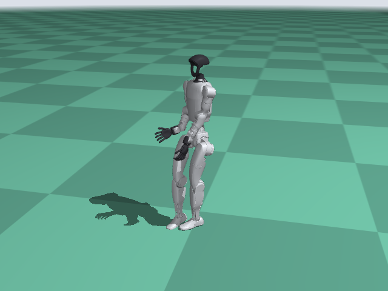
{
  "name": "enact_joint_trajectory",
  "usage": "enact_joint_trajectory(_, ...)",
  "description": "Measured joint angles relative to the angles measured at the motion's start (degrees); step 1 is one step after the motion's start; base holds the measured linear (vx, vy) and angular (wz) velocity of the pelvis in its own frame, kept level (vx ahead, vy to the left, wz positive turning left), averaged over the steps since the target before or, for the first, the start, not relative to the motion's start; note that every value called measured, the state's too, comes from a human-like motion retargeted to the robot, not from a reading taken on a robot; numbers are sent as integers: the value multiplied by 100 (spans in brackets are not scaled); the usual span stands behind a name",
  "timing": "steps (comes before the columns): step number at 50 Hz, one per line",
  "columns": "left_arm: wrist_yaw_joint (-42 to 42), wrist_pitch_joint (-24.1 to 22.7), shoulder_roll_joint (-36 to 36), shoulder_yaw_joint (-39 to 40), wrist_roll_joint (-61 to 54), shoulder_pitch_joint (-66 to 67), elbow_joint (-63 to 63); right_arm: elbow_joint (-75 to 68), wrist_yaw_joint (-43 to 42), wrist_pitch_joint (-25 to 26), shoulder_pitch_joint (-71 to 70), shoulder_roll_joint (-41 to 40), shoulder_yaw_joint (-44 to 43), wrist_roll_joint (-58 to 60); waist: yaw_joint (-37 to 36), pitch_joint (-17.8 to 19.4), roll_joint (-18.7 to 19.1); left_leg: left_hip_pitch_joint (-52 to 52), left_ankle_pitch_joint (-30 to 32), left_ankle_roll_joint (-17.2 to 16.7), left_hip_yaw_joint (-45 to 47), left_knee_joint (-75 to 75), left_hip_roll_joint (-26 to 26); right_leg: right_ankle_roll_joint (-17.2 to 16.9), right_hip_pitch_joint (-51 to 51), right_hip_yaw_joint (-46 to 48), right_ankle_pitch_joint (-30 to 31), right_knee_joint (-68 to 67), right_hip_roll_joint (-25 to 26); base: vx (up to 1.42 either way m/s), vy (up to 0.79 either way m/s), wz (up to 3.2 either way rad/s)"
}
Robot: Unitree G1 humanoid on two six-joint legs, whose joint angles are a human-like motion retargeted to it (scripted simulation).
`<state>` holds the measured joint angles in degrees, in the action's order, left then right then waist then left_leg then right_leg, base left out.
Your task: Dance
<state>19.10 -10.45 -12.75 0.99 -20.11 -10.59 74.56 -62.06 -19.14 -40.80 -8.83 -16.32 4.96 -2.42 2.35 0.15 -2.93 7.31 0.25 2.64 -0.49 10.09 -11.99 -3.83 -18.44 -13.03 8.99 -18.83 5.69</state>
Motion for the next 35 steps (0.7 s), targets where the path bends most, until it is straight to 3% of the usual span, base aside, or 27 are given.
enact_joint_trajectory(2, -930, 728, 311, -889, -1230, -803, 1029, -1240, 438, -272, -745, 234, 7, -30, 73, 36, -140, -109, 17, -7, 34, -31, -146, 438, 93, -164, 639, 414, 72, 4, 10, 21)
enact_joint_trajectory(3, -1161, 1012, 366, -1301, -1720, -1064, 1200, -1734, 776, -257, -1115, 419, 57, -124, 24, 46, -151, -91, -9, -82, 96, -3, -133, 265, 137, -466, 387, 336, 147, 2, 10, -33)
enact_joint_trajectory(5, -1037, 993, 437, -1403, -1660, -1051, 905, -2200, 1105, 199, -1526, 710, -125, -308, -212, 132, -95, -30, -85, -231, 192, 108, -45, 150, 44, 379, 114, -4, -68, 1, 8, -54)
enact_joint_trajectory(8, -566, 305, 291, -350, 57, -493, -551, -928, 1468, 452, -1058, 899, -691, 49, -489, 357, -108, -78, -214, -244, 398, 200, -37, -144, -39, 11, 104, -388, -21, -7, 9, -59)
enact_joint_trajectory(10, -565, 248, 138, 457, 953, -100, -1898, 410, 1832, 546, -501, 798, -1011, 44, -507, 365, -53, 81, -354, -253, 461, 432, 104, 120, -255, 863, -234, -1195, -396, -7, 3, -70)
enact_joint_trajectory(15, -571, 577, 622, 1561, 1052, 999, -5427, 3428, 3016, 1291, 876, 1099, -2005, -1168, -196, 142, 214, 448, -828, -329, 478, 1299, 639, 60, -656, 628, -591, -3388, -521, 13, -6, -34)
enact_joint_trajectory(20, 361, 234, 2369, 2897, 699, 1641, -6919, 4399, 2440, 1506, 1226, 2909, -3926, -2306, -226, 51, 434, 452, -1052, -413, 497, 1386, 930, 507, -625, 774, -692, -3686, -1457, -10, -5, -52)
enact_joint_trajectory(22, 559, 303, 3118, 3608, 704, 1750, -6567, 3945, 2042, 1607, 1137, 3653, -4717, -2204, -285, -18, 495, 372, -1004, -468, 473, 1185, 1002, 516, -448, 820, -488, -3079, -1794, -21, -13, -61)
enact_joint_trajectory(25, 355, 507, 4324, 4644, 1035, 1656, -5025, 2479, 1686, 1693, 712, 4912, -5594, -1841, -366, -68, 603, 77, -849, -557, 493, 687, 1155, 491, 7, 991, -49, -1734, -2134, -21, -15, -63)
enact_joint_trajectory(28, 230, 393, 5923, 5200, 1682, 1644, -2437, 450, 1347, 1757, 423, 6455, -6056, -1278, -374, -101, 645, -326, -637, -623, 699, 141, 1319, 35, 664, 1225, 466, -231, -2326, -16, -18, -33)
enact_joint_trajectory(30, 138, 504, 7245, 5352, 2282, 1497, -167, -1201, 1194, 1928, 258, 7583, -6262, -800, -359, -126, 549, -617, -533, -673, 840, -172, 1349, -581, 1119, 922, 1144, 624, -2287, -16, -33, -6)
enact_joint_trajectory(32, 97, 1254, 8319, 5336, 2740, 1266, 1521, -2733, 1217, 2359, 267, 8512, -6448, -363, -366, -200, 525, -792, -502, -841, 943, -332, 1671, -1117, 1400, 1079, 714, 934, -1996, -20, -49, -13)
enact_joint_trajectory(33, 264, 1673, 8502, 5503, 2847, 1239, 1893, -3301, 1163, 2617, 351, 8824, -6575, -237, -336, -217, 499, -850, -476, -863, 923, -419, 1724, -1117, 1447, 1416, 311, 900, -2021, -25, -36, -6)
enact_joint_trajectory(35, 735, 1779, 8459, 6062, 2770, 1155, 1872, -3535, 817, 2938, 410, 8860, -6882, -100, -360, -175, 391, -1030, -453, -844, 864, -500, 1728, -879, 1561, 2052, -302, 840, -2101, -29, -32, -26)
